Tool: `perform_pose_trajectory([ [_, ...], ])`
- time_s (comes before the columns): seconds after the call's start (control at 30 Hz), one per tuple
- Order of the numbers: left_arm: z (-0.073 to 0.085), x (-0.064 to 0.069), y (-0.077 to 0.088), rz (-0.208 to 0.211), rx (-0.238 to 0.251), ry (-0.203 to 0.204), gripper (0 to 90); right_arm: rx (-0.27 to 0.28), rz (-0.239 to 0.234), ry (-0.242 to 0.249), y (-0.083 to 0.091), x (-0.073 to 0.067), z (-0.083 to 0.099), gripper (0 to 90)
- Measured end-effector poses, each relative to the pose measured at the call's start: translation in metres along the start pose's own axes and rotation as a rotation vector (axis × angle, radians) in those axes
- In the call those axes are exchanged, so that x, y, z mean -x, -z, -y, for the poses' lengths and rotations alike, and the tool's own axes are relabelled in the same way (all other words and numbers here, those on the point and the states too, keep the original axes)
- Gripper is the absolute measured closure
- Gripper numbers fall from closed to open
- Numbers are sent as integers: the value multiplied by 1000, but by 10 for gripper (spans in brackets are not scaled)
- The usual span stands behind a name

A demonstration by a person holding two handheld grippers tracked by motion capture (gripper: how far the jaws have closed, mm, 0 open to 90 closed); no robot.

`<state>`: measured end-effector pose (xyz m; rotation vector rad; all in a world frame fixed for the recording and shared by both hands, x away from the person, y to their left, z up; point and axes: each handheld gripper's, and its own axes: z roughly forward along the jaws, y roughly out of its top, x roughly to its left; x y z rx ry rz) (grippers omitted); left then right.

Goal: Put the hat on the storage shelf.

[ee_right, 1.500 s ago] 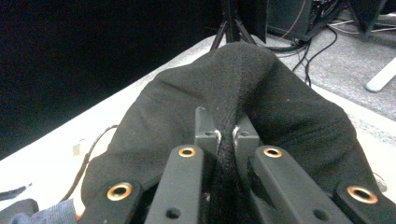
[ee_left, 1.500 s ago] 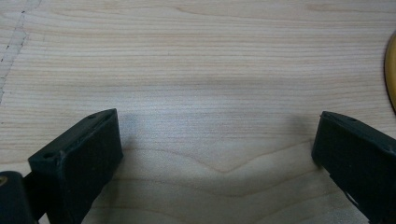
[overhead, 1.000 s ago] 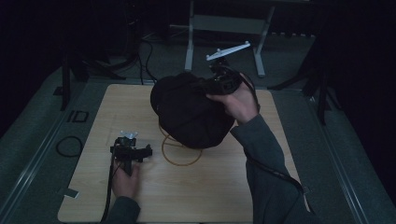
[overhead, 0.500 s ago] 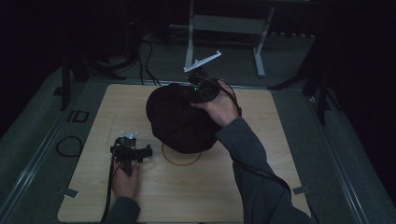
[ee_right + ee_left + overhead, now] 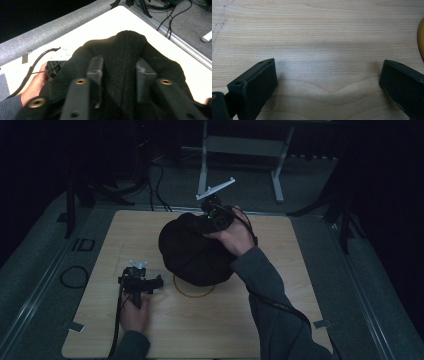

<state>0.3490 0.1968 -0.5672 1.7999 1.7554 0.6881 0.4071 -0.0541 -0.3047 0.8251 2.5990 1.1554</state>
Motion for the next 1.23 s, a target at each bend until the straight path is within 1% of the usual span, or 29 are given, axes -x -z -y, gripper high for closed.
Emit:
perform_pose_trajectory([
  [0.03,0,0,0,0,0,0,12,-3,1,-3,0,0,1,535],
  [0.1,0,0,0,0,0,0,12,-12,10,-5,-1,1,1,535],
  [0.13,0,0,0,0,0,0,12,-28,32,2,-2,1,3,427],
  [0.17,0,0,0,0,0,0,12,-29,37,-1,-2,1,4,399],
  [0.23,0,0,0,0,0,0,12,-21,38,0,-1,2,5,366],
  [0.3,0,0,0,0,0,0,12,-21,28,3,2,2,5,334],
  [0.47,0,0,0,-1,1,1,12,-43,40,41,10,-2,5,276],
  [0.5,0,0,0,0,0,0,12,-44,41,42,11,-3,5,259],
  [0.6,0,0,0,0,1,0,12,-57,45,55,16,-3,7,233],
  [0.77,0,0,0,-1,1,-2,12,-57,43,52,25,-2,12,214],
  [0.97,0,0,0,-1,0,-1,12,-62,20,50,35,-2,22,205],
  [1.13,0,0,0,-1,1,-1,12,-21,-7,11,44,0,36,206],
  [1.23,0,0,0,-1,0,-1,12,-20,-5,11,46,2,41,206],
])
